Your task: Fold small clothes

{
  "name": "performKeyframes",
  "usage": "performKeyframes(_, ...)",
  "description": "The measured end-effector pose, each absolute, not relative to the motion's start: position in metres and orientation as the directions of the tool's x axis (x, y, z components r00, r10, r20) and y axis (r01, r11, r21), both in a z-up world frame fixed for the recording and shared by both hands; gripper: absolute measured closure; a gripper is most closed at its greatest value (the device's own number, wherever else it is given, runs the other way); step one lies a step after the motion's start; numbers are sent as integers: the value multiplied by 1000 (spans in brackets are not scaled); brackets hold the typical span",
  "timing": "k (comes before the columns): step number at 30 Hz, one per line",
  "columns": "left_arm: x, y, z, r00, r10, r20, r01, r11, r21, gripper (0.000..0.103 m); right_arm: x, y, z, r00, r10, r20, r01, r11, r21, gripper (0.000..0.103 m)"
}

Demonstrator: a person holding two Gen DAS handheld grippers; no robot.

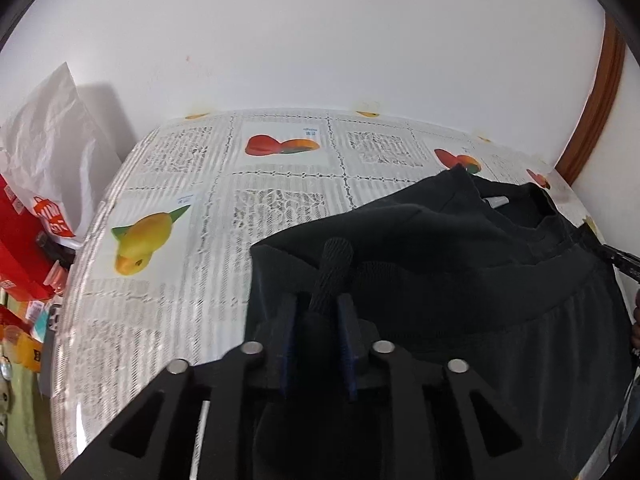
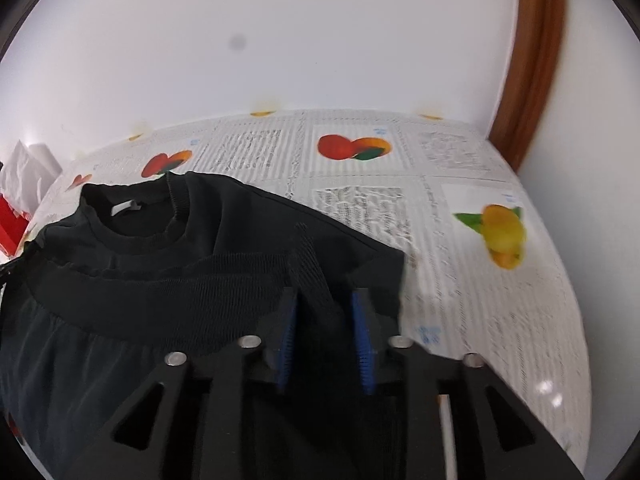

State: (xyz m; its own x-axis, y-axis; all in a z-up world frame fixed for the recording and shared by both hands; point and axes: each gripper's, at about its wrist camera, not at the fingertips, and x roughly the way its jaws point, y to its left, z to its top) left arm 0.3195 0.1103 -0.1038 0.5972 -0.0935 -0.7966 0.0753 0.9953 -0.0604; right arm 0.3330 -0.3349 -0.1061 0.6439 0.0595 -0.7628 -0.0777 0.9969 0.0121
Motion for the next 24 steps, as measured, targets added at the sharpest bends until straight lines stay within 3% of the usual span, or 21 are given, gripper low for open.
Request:
performKeyframes(2, 309, 115, -101, 599, -96, -795, 77, 995, -62, 57, 315, -340, -102, 652, 38, -758, -71, 997, -12, 50)
performKeyframes(3, 303, 119, -101, 599, -109, -794, 82, 994, -74, 49, 309, -342, -101, 653, 36, -757, -70, 997, -13, 49)
performKeyframes(12, 243, 161, -122, 518, -198, -832, 69, 979, -190, 49, 300, -360, -129, 536, 71, -841, -57, 997, 48, 50)
performKeyframes(13, 238, 165, -124, 516, -213, -830, 67, 976, -209, 49, 303, -360, -130, 527, 78, -846, -61, 997, 53, 56)
performKeyframes(14, 236, 167, -125, 514, -224, -828, 64, 973, -224, 49, 304, -359, -130, 521, 97, -848, -71, 995, 70, 71)
performKeyframes(15, 234, 169, -127, 514, -233, -826, 60, 970, -236, 49, 305, -357, -129, 517, 130, -846, -94, 991, 95, 76)
performKeyframes(16, 233, 169, -127, 516, -238, -823, 59, 968, -243, 52, 305, -355, -128, 525, 124, -842, -105, 991, 81, 87)
performKeyframes(18, 232, 166, -129, 511, -293, -808, 87, 953, -290, 80, 303, -350, -125, 545, 105, -832, -137, 990, 34, 89)
performKeyframes(21, 231, 153, -128, 524, -283, -803, 102, 957, -271, 90, 304, -357, -121, 568, 125, -813, -160, 986, 39, 90)
performKeyframes(24, 235, 136, -129, 539, -266, -799, 119, 963, -241, 91, 318, -370, -120, 566, 126, -815, -135, 989, 59, 90)
